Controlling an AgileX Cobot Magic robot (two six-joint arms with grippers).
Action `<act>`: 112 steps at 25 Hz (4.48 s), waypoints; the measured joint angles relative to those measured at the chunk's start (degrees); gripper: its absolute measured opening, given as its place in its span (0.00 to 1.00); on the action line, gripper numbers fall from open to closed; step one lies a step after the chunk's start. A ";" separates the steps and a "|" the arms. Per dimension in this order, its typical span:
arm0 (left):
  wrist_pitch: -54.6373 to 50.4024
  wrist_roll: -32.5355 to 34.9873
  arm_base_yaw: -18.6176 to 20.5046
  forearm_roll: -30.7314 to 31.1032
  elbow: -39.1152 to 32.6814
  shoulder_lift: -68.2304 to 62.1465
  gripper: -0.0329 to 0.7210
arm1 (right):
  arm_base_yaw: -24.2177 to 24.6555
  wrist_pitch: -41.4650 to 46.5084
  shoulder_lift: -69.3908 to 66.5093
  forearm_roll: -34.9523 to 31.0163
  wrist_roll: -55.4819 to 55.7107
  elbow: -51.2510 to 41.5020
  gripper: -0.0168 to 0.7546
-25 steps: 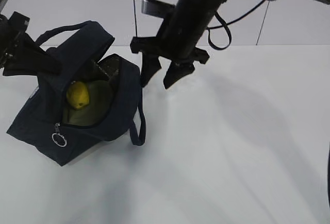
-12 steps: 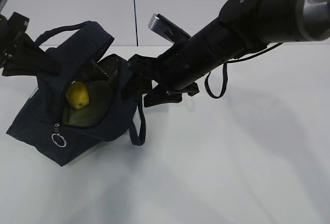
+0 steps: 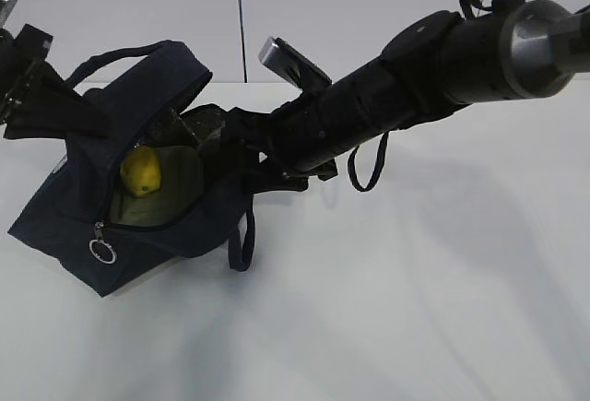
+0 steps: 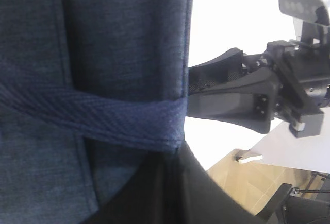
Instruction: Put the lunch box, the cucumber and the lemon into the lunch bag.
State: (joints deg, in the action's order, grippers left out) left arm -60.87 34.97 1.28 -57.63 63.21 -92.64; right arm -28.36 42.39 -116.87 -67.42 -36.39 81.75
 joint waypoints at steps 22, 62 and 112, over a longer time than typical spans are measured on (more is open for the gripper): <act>-0.25 0.00 0.00 0.91 0.00 0.00 0.03 | 0.00 -3.91 2.98 -16.10 -13.66 -7.66 0.58; -0.83 0.00 0.00 1.43 0.00 0.00 0.03 | 1.85 -4.69 0.10 -12.67 -10.34 -7.66 0.58; 31.17 5.53 -29.42 -16.88 0.00 -8.09 0.03 | 18.39 5.33 12.41 5.11 -10.03 -6.46 0.02</act>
State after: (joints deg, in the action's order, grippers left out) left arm -29.70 40.50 -28.14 -74.51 63.21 -100.73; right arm -9.97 47.72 -104.46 -62.32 -46.42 75.29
